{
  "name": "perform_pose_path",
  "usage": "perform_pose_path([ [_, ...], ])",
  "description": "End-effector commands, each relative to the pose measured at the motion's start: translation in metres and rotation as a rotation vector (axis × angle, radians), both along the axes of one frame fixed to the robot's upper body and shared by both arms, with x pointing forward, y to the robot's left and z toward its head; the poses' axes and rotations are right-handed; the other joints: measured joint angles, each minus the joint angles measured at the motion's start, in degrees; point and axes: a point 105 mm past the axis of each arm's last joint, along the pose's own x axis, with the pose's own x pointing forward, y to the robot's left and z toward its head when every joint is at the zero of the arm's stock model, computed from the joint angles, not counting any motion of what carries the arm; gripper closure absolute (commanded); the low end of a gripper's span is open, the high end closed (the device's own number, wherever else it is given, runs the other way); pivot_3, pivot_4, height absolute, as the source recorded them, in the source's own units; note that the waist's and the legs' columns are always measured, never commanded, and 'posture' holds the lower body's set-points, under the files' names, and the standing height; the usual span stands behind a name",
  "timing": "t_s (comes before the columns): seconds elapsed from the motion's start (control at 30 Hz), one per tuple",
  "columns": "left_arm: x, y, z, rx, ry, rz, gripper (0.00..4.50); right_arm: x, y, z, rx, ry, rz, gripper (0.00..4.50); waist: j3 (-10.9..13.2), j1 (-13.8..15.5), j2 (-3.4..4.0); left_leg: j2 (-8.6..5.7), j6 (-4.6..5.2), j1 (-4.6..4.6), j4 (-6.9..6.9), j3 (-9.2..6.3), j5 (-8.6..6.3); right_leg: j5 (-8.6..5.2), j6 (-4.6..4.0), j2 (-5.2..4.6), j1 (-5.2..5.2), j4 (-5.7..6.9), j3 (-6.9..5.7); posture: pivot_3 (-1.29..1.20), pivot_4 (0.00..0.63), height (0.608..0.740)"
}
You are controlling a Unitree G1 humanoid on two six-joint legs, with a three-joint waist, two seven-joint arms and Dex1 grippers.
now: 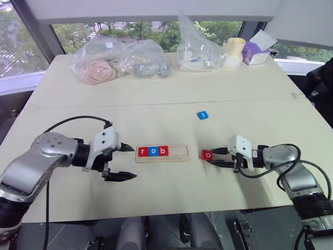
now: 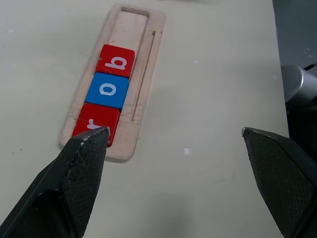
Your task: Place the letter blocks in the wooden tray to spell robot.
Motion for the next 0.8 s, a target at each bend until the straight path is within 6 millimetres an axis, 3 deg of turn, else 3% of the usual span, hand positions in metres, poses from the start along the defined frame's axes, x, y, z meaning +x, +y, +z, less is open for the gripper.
perform_pose_path([
  [0.03, 0.001, -0.001, 0.006, -0.002, -0.032, -0.017, 0.00, 0.003, 0.034, 0.028, 0.025, -0.043, 0.120, 3.38, 0.0, 0.0, 0.00, 0.01, 0.00, 0.00, 0.00, 0.01, 0.00, 0.01, -0.01, 0.01, -0.06, 0.08, 0.00, 0.00, 0.150, 0.739],
  [0.13, 0.003, -0.002, 0.002, 0.001, -0.032, -0.017, 0.00, -0.001, 0.043, 0.022, -0.035, 0.060, 0.196, 3.38, 0.0, 0.6, -0.01, 0.01, 0.00, 0.00, 0.01, -0.02, 0.00, -0.01, -0.04, 0.03, -0.10, 0.23, -0.02, 0.00, 0.150, 0.739],
  [0.37, 0.000, -0.020, 0.017, -0.019, -0.039, -0.020, 0.00, 0.016, 0.078, 0.024, -0.052, 0.004, 0.262, 3.38, 0.0, 1.1, -0.02, -0.03, 0.00, -0.08, 0.17, 0.01, 0.00, 0.05, -0.12, -0.03, -0.06, 0.26, -0.03, 0.00, 0.150, 0.739],
  [0.6, 0.001, -0.023, 0.016, -0.032, -0.030, 0.006, 0.00, 0.025, 0.075, 0.011, -0.156, 0.018, 0.301, 3.38, 0.0, 1.3, -0.02, -0.04, 0.01, -0.06, 0.17, 0.01, 0.01, 0.05, -0.13, -0.01, -0.08, 0.32, -0.03, 0.00, 0.150, 0.739],
  [0.8, 0.001, -0.022, 0.012, -0.041, -0.025, 0.024, 0.00, 0.030, 0.078, 0.010, -0.142, 0.030, 0.301, 3.38, 0.0, 1.3, -0.02, -0.04, 0.01, -0.04, 0.18, 0.00, 0.01, 0.05, -0.13, -0.01, -0.08, 0.40, -0.03, 0.00, 0.150, 0.739],
])
